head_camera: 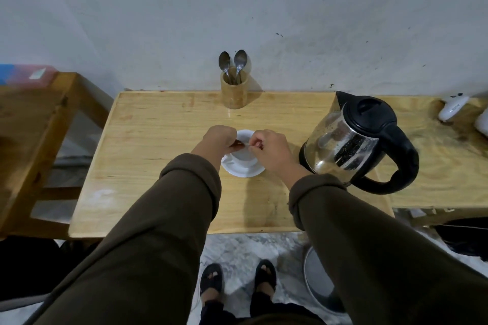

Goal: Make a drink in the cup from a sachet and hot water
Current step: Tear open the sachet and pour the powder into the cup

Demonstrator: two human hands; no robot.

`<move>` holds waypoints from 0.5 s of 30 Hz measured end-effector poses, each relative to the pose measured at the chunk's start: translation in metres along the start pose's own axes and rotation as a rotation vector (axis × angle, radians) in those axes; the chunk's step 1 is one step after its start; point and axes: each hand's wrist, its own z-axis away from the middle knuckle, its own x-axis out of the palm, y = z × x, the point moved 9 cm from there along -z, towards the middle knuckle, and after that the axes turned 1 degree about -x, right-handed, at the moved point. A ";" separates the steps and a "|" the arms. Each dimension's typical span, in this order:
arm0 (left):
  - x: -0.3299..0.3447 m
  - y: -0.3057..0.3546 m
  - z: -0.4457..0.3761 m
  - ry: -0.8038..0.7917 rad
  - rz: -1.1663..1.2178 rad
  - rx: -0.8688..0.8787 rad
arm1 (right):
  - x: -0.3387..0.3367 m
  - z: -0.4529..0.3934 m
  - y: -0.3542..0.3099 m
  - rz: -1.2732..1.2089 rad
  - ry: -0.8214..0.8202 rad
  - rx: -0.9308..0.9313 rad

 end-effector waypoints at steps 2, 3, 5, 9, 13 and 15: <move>0.000 0.002 0.004 -0.004 0.061 0.025 | -0.001 -0.002 0.005 -0.047 0.015 0.046; -0.001 0.002 0.004 0.001 0.070 0.032 | 0.000 -0.003 0.007 -0.055 0.021 0.060; -0.007 0.002 0.003 0.036 0.031 0.043 | -0.002 -0.005 0.011 -0.078 0.039 0.095; -0.019 0.005 0.001 0.110 -0.052 0.104 | -0.007 -0.008 0.019 -0.116 0.068 0.161; -0.015 0.018 0.007 0.067 -0.224 0.283 | -0.011 -0.011 0.025 -0.154 0.101 0.205; -0.012 0.024 0.017 0.087 -0.408 0.388 | -0.011 -0.011 0.025 -0.157 0.099 0.208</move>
